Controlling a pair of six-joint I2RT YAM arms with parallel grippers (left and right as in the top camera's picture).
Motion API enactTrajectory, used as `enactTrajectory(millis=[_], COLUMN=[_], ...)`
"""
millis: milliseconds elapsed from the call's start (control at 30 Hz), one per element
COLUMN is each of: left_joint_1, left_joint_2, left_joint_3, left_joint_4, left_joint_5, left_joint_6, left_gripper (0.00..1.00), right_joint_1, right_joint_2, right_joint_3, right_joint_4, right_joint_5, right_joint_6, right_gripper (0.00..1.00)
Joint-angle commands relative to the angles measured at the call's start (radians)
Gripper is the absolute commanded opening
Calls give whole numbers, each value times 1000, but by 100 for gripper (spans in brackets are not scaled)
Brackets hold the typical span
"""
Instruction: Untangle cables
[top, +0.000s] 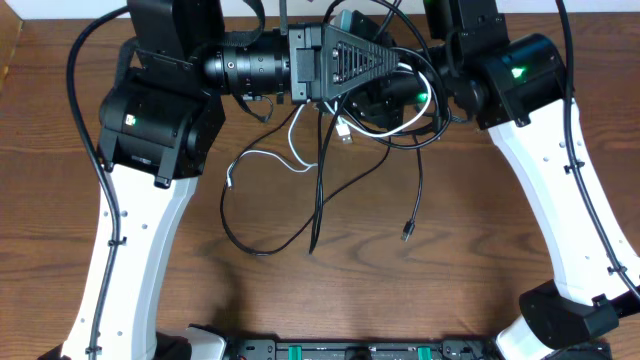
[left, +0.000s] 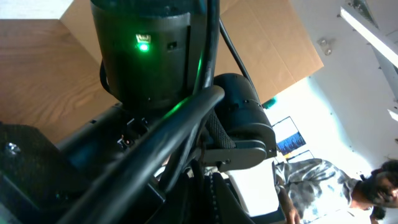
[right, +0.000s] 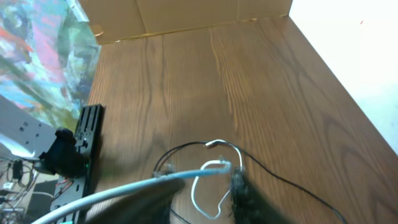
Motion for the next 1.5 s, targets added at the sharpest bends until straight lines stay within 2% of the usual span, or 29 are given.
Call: enactTrajectory(millis=[0, 133, 567, 1200, 1467], left_joint_1=[5, 5, 36, 188, 258], left_joint_2=[10, 10, -15, -127, -138], left_joint_3=[15, 15, 15, 15, 15], left_joint_4=[9, 20, 79, 106, 107], left_joint_5=[-60, -48, 1, 72, 108], left_joint_6=[16, 15, -35, -68, -87], left_gripper=[7, 8, 8, 8, 8], right_joint_1=[46, 46, 34, -69, -164], right_joint_2=[-8, -6, -6, 75, 90], right_joint_3=[6, 6, 6, 6, 6], right_joint_4=[3, -5, -31, -33, -35], right_joint_5=[-6, 77, 312, 333, 333], right_joint_6=[-32, -19, -20, -9, -8], right_gripper=[5, 1, 1, 1, 1])
